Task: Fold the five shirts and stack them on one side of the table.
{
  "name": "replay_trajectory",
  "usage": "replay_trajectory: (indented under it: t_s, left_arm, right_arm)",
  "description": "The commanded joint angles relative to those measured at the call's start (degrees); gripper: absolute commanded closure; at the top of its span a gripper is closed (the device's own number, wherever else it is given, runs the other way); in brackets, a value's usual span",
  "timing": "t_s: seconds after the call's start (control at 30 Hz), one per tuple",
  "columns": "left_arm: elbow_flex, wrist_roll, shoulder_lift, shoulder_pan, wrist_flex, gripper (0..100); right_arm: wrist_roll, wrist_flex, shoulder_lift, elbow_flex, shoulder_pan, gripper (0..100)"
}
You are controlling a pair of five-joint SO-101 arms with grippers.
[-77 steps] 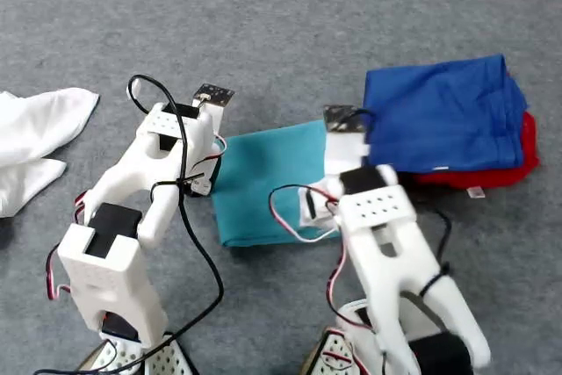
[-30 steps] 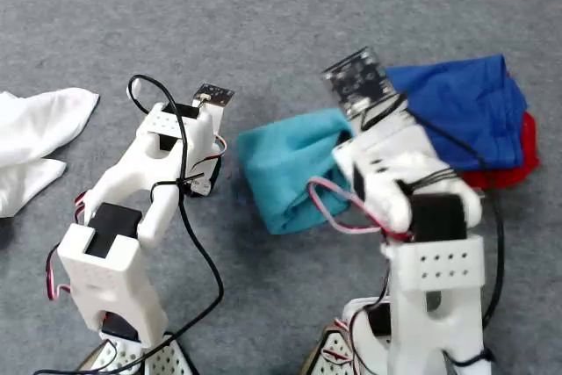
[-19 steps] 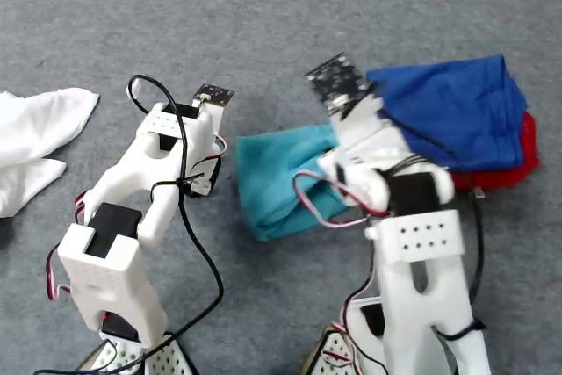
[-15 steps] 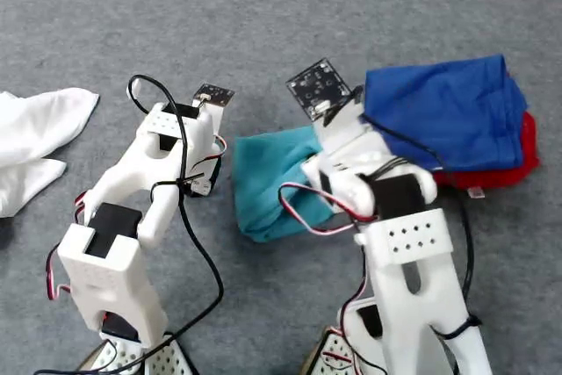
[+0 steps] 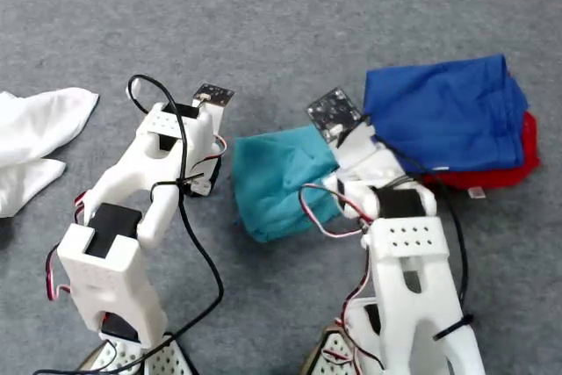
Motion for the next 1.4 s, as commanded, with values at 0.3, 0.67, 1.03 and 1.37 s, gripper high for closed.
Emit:
replay_trajectory:
  t_s: [0.3,0.67,1.03,1.37]
  left_arm:
    - [6.1,0.2,1.1,-0.5,0.4,98]
    - [6.1,0.2,1.1,-0.5,0.4,98]
    - [6.1,0.2,1.1,-0.5,0.4,98]
    - [6.1,0.2,1.1,-0.5,0.4,98]
  right_arm:
    - [0.2,38.2,-18.5,-23.3,-1.5,49.4]
    - [-11.6,16.4,16.9,-35.4,-7.3,85.6]
    - [-14.5,25.0,46.5,-53.5,-9.2,63.1]
    - [-12.2,18.1,57.6,-53.8,-9.1,76.7]
